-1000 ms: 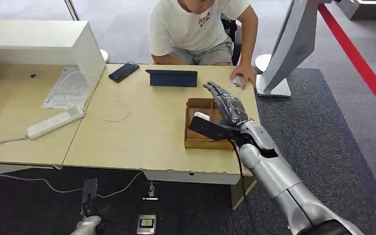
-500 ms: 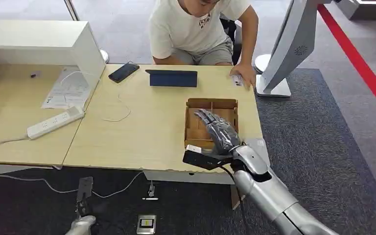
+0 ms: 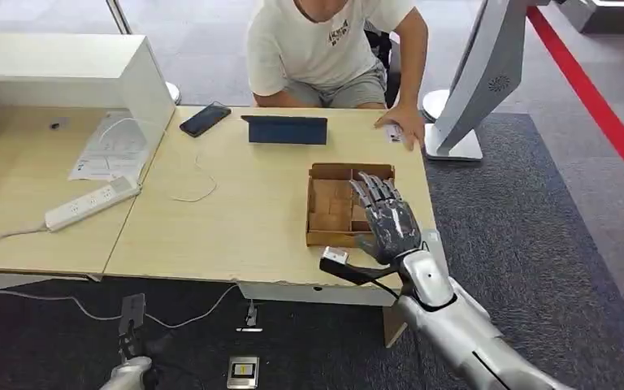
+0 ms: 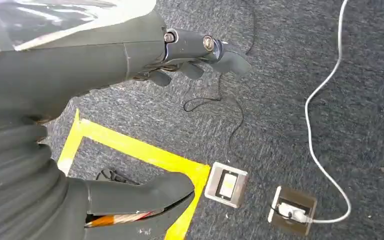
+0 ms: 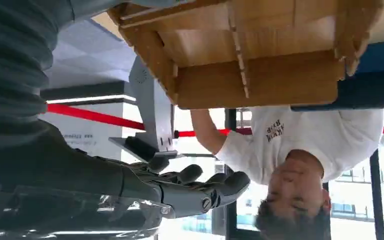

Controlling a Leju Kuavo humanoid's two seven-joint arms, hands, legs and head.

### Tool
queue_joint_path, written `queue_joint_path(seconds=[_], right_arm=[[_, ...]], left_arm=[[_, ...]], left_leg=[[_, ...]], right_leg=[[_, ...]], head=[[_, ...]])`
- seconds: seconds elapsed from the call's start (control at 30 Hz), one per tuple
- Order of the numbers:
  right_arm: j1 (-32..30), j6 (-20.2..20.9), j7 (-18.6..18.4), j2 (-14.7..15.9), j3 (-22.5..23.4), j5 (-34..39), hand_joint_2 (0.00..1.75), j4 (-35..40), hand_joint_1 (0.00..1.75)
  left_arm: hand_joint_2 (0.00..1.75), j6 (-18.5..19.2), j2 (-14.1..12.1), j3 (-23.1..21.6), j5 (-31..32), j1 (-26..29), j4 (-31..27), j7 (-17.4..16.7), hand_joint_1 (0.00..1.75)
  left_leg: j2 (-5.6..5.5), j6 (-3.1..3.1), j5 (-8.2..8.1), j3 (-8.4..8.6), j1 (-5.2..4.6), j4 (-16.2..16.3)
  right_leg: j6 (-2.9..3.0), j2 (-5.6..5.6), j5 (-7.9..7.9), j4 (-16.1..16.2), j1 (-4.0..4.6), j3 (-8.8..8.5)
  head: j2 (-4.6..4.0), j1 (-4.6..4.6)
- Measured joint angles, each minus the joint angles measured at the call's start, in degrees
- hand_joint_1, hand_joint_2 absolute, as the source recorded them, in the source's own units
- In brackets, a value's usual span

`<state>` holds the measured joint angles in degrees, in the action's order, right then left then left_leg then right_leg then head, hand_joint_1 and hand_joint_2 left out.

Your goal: Pass the card to the sensor for recognition and then transmit it.

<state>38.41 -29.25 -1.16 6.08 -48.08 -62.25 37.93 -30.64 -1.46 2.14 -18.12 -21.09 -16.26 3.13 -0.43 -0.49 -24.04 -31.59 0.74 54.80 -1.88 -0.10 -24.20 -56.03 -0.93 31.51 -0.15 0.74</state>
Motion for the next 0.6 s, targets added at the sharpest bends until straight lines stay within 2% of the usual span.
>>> queue_joint_path(seconds=[0.3,0.6], right_arm=[[-0.06,1.14,-0.44,0.2,-0.72,0.59,1.75,-6.06,0.0],[-0.06,2.62,-1.16,0.0,-0.77,1.2,1.75,-8.01,0.0]], left_arm=[[1.75,0.66,-0.59,-0.77,-0.09,-0.2,0.02,-0.11,0.0],[1.75,0.94,-0.9,-1.22,0.35,-0.3,0.02,-0.07,0.0]], left_leg=[[0.0,0.0,0.0,-0.02,0.0,0.0],[0.0,0.0,0.0,-0.02,0.0,0.0]], right_leg=[[0.0,0.01,0.0,0.0,0.0,0.02],[0.0,0.01,0.0,-0.01,0.0,0.02]], head=[[0.0,0.0],[0.0,0.0]])
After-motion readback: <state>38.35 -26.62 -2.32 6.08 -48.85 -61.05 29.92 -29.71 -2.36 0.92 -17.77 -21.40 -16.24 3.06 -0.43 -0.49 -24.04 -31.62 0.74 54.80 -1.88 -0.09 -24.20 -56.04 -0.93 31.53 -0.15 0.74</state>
